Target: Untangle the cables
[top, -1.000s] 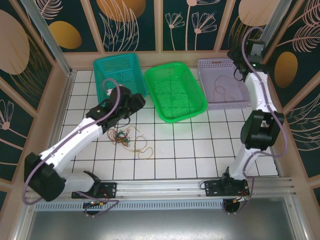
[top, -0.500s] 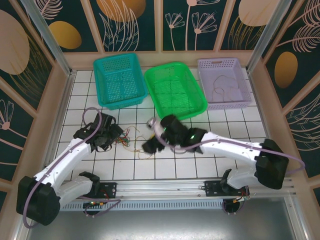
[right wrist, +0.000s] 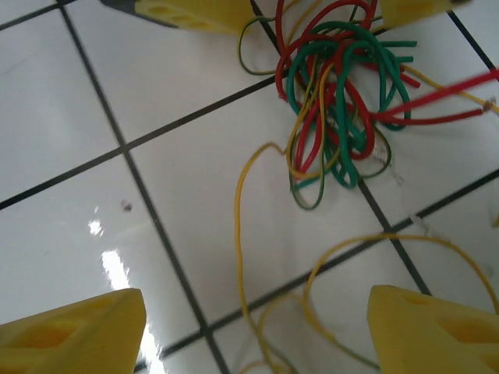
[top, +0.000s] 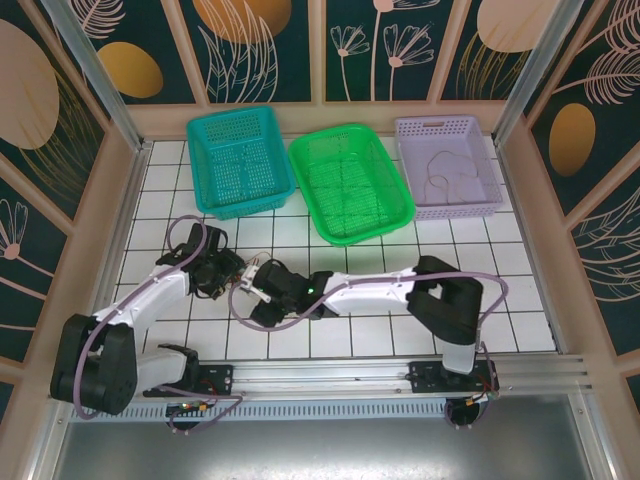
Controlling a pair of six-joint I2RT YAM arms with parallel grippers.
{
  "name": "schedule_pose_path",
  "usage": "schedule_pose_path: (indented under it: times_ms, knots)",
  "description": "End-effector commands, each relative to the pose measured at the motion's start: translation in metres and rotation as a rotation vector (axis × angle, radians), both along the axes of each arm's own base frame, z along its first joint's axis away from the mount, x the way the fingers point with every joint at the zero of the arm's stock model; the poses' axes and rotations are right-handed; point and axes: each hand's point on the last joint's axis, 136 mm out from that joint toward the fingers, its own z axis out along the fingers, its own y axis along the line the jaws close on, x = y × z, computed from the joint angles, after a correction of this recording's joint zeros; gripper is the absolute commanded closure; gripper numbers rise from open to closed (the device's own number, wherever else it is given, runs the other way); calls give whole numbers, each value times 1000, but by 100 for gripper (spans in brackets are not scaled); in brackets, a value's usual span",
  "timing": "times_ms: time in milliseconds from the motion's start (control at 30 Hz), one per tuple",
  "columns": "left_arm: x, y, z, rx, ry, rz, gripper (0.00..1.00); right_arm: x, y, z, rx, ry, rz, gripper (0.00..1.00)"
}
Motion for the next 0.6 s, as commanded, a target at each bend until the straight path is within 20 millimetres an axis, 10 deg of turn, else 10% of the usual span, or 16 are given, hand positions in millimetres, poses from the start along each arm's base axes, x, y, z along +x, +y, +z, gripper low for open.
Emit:
schedule_pose_path:
  times_ms: [0, 233, 333, 567]
  knots:
    - [8, -2, -4, -12, -33, 1, 35, 12, 8, -23, -93, -52, 1, 30]
    - [7, -6, -35, -46, 3, 28, 61, 20, 7, -29, -82, -36, -50, 99]
    - [5, 4, -43, 2, 19, 66, 100, 25, -2, 6, -14, -70, -70, 100]
    - [18, 25, -17, 79, -99, 154, 100, 44, -66, 106, 275, 41, -171, 100]
